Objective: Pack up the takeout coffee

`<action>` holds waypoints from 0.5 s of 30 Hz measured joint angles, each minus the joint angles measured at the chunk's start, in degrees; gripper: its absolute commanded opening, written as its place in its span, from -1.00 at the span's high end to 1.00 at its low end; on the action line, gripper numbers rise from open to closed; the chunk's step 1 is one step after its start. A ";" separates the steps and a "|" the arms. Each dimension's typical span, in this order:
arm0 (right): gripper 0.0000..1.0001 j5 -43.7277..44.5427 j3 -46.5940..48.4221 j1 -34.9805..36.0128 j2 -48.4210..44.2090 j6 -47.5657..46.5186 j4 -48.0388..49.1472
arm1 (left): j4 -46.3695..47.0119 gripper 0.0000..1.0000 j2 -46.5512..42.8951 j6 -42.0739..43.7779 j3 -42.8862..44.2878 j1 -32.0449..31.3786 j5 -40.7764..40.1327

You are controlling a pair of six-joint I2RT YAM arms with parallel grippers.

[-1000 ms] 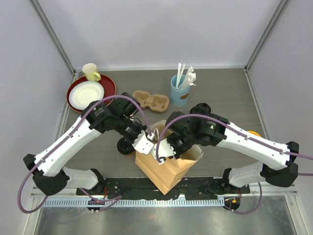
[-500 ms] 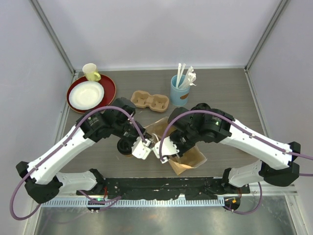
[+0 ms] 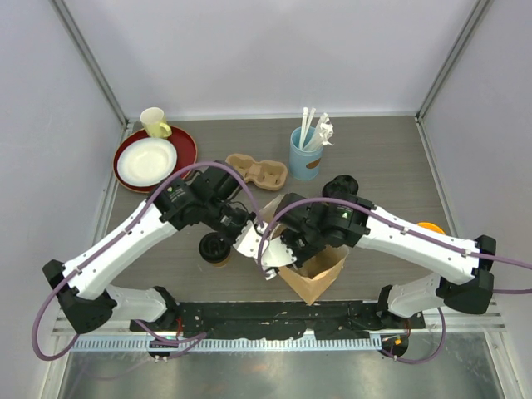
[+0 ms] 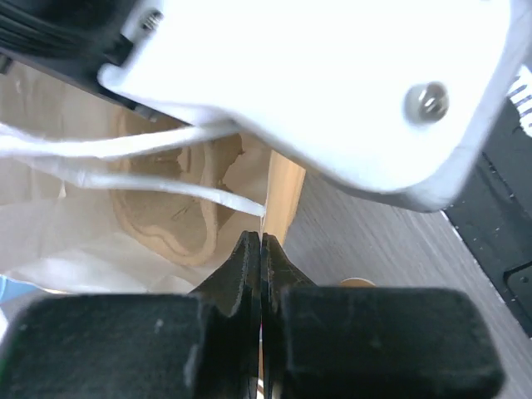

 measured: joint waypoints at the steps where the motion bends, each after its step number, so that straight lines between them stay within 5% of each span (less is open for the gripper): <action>1: 0.97 0.66 -1.03 0.00 0.13 -0.04 1.05 | -0.15 1.00 0.15 -0.76 0.20 0.00 0.42; 6: 0.98 1.33 -4.63 -0.20 -0.52 -1.05 4.17 | -1.42 0.95 0.26 -2.89 1.44 0.02 1.64; 7: 0.98 0.52 -5.46 -0.50 -1.07 -1.42 5.05 | -1.46 0.86 0.26 -3.32 1.53 0.04 1.73; 8: 0.98 -0.39 -6.45 -1.07 -1.95 -1.81 5.81 | -1.53 0.51 0.26 -3.74 1.53 0.02 1.77; 15: 0.98 -1.81 -9.11 -2.82 -4.42 -2.71 8.02 | 0.96 -0.18 0.31 -8.50 1.53 0.02 0.85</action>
